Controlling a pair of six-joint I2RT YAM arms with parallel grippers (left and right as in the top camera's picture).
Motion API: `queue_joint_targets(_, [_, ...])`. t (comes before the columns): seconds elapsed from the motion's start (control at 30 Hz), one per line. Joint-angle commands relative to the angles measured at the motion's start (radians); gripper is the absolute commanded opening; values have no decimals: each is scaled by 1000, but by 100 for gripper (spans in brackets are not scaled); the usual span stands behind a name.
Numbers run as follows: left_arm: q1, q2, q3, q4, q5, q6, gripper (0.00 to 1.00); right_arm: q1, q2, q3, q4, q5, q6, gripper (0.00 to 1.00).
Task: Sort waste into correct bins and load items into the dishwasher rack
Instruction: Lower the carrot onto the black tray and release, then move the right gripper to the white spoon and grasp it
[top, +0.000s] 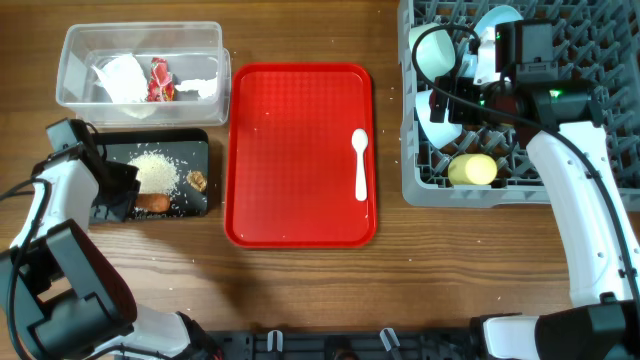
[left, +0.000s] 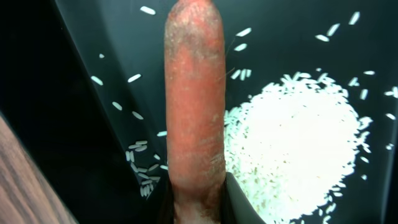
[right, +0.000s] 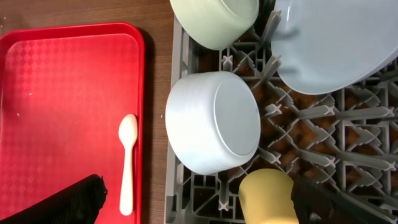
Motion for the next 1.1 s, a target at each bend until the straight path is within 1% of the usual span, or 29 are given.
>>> queue_joint_targets(0.0, [-3,-1,-11,19,9,-21,24,-1,15,-4,3,5,0,99])
queue_joint_targets(0.13, [-3,-2,-9,19,70,-13,42,-1,15,-4,6,-2,0,99])
queue_joint_targets(0.2, [-3,-5,-1,19,84,-10,53,-1,15,-4,10,-2,0,99])
queue_joint_targets(0.27, [-3,-13,14,13,100,27,60,0,15,-4,13,-15,-3,99])
queue_joint_targets(0.3, [-3,-21,28,4,109,42,62,0,15,-4,16,-33,-4,99])
queue_joint_targets(0.4, [-18,-55,114,-64,140,157,65,0,15,-4,48,-117,-9,98])
queue_joint_targets(0.5, [-72,-97,202,-126,140,238,72,0,15,-4,87,-224,-9,94])
queue_joint_targets(0.6, [-183,-144,241,-134,139,306,83,15,15,-4,96,-254,-6,93])
queue_joint_targets(0.67, [-248,-159,240,-116,140,353,86,34,15,-4,92,-254,23,92])
queue_joint_targets(0.7, [-299,-161,240,-101,140,392,91,54,15,-4,92,-254,51,90])
queue_joint_targets(0.73, [-341,-159,240,-89,140,419,92,78,15,-4,93,-254,54,89])
queue_joint_targets(0.8, [-412,-156,240,-67,140,454,94,113,15,-4,95,-249,59,88])
queue_joint_targets(0.87, [-475,-156,240,-48,139,486,94,151,27,-4,95,-201,115,87])
queue_joint_targets(0.9, [-504,-156,240,-40,127,485,97,172,45,-4,95,-179,124,86])
queue_joint_targets(0.93, [-525,-156,240,-32,121,485,100,187,69,-4,97,-175,125,86])
queue_joint_targets(1.07, [-558,-150,238,-10,116,485,100,254,219,-4,129,-208,158,82])
